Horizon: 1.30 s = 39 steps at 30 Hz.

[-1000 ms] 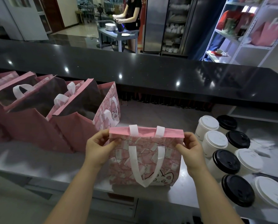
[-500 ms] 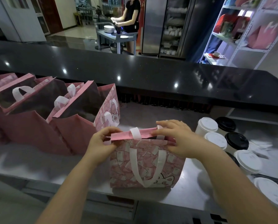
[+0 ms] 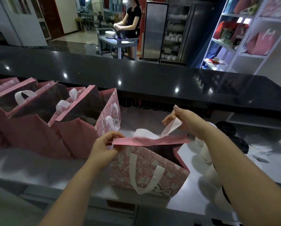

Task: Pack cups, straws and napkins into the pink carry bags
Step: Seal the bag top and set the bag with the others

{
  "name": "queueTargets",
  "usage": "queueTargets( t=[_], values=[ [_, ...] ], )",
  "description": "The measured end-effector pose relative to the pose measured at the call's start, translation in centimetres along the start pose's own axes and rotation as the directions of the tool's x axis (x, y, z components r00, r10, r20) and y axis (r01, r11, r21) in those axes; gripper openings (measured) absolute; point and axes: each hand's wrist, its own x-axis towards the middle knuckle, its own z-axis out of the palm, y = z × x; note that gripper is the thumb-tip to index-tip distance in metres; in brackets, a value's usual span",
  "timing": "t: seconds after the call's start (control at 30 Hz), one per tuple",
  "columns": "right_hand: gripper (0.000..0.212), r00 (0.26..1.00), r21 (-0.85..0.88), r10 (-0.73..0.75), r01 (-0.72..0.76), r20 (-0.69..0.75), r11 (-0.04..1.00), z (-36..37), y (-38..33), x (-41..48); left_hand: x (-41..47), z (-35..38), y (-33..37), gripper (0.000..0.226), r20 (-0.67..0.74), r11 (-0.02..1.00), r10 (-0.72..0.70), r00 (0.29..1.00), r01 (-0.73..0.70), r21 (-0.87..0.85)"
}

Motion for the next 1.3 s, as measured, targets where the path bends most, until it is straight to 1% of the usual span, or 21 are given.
queueTargets(
  t=[0.03, 0.1, 0.13, 0.2, 0.23, 0.27, 0.3, 0.33, 0.37, 0.43, 0.5, 0.57, 0.63, 0.7, 0.73, 0.8, 0.93, 1.0, 1.07, 1.2, 1.3],
  values=[
    [0.051, 1.0, 0.059, 0.013, -0.013, 0.001, 0.998, 0.1, 0.6, 0.1, -0.1, 0.0, 0.0, 0.041, 0.005, 1.0, 0.002, 1.0, -0.001, -0.005],
    [0.036, 0.998, 0.093, -0.046, 0.05, -0.053, 0.994, 0.3, 2.1, -0.3, -0.1, 0.0, 0.0, 0.039, -0.001, 1.0, -0.007, 1.0, 0.007, -0.003],
    [0.029, 0.988, 0.15, -0.097, 0.115, -0.12, 0.982, 0.4, 3.1, -1.0, 0.0, 0.1, 0.0, 0.039, -0.01, 1.0, -0.012, 1.0, 0.012, 0.0],
    [0.033, 0.929, 0.313, -0.192, 0.294, -0.318, 0.903, 0.9, 5.3, -3.2, 0.0, 0.3, 0.1, 0.04, -0.023, 1.0, -0.014, 1.0, 0.014, 0.0],
    [0.034, 0.893, 0.38, -0.211, 0.37, -0.399, 0.847, 1.2, 6.6, -4.5, 0.0, 0.4, 0.2, 0.04, -0.029, 1.0, -0.012, 1.0, 0.012, -0.001],
    [0.031, 0.872, 0.42, -0.203, 0.404, -0.445, 0.812, 1.8, 7.9, -5.8, 0.0, 0.5, 0.3, 0.04, -0.037, 1.0, -0.012, 0.999, 0.012, 0.002],
    [0.031, 0.872, 0.438, -0.198, 0.407, -0.448, 0.801, 2.4, 9.3, -7.0, 0.0, 0.7, 0.4, 0.041, -0.047, 1.0, -0.014, 0.999, 0.014, 0.007],
    [0.039, 0.89, 0.447, -0.19, 0.381, -0.414, 0.809, 3.1, 10.5, -8.0, 0.0, 0.8, 0.4, 0.043, -0.062, 1.0, -0.016, 0.998, 0.017, 0.011],
    [0.049, 0.92, 0.449, -0.173, 0.328, -0.351, 0.831, 3.6, 11.6, -8.8, 0.0, 0.9, 0.4, 0.044, -0.078, 1.0, -0.019, 0.997, 0.021, 0.015],
    [0.059, 0.972, 0.43, -0.138, 0.208, -0.188, 0.878, 4.3, 12.8, -9.7, 0.0, 1.2, 0.4, 0.044, -0.102, 0.999, -0.032, 0.994, 0.036, 0.029],
    [0.072, 0.991, 0.344, -0.131, 0.134, -0.031, 0.929, 4.5, 13.1, -9.9, -0.1, 1.3, 0.3, 0.043, -0.104, 0.998, -0.033, 0.994, 0.038, 0.045],
    [0.08, 0.995, 0.282, -0.095, 0.085, 0.021, 0.956, 5.0, 12.8, -9.5, -0.1, 1.2, 0.0, 0.042, -0.092, 0.998, -0.026, 0.995, 0.031, 0.05],
    [0.07, 0.994, 0.344, -0.076, 0.097, -0.073, 0.934, 5.5, 12.3, -8.9, -0.1, 1.0, -0.4, 0.041, -0.085, 0.998, -0.043, 0.995, 0.047, 0.041],
    [0.054, 0.974, 0.444, -0.086, 0.174, -0.211, 0.879, 5.7, 11.9, -8.3, 0.1, 0.8, -0.6, 0.041, -0.069, 0.998, -0.06, 0.996, 0.062, 0.026],
    [0.048, 0.964, 0.472, -0.086, 0.199, -0.251, 0.859, 5.7, 11.8, -7.9, 0.2, 0.8, -0.5, 0.043, -0.058, 0.998, -0.063, 0.996, 0.064, 0.014],
    [0.04, 0.964, 0.532, -0.069, 0.2, -0.255, 0.823, 5.5, 11.4, -6.9, 0.3, 0.7, -0.3, 0.045, -0.029, 0.997, -0.07, 0.997, 0.07, -0.013],
    [0.028, 0.98, 0.637, -0.027, 0.148, -0.196, 0.756, 5.3, 10.3, -5.0, 0.3, 0.5, -0.2, 0.036, 0.002, 0.995, -0.084, 0.996, 0.084, -0.048],
    [0.028, 0.982, 0.647, -0.011, 0.133, -0.189, 0.751, 5.4, 9.8, -4.4, 0.3, 0.5, -0.2, 0.035, -0.006, 0.995, -0.091, 0.996, 0.091, -0.048],
    [0.034, 0.977, 0.647, 0.021, 0.124, -0.211, 0.752, 5.7, 9.6, -4.2, 0.1, 0.5, -0.3, 0.038, -0.028, 0.994, -0.099, 0.995, 0.097, -0.053],
    [0.027, 0.949, 0.588, 0.043, 0.157, -0.312, 0.793, 6.4, 10.1, -4.1, 0.1, 0.1, -0.4, 0.043, -0.037, 0.992, -0.107, 0.994, 0.105, -0.067],
    [0.034, 0.917, 0.525, 0.036, 0.195, -0.397, 0.828, 7.4, 10.4, -4.1, 0.1, -0.2, -0.4, 0.043, -0.041, 0.992, -0.102, 0.994, 0.098, -0.085]
  ],
)
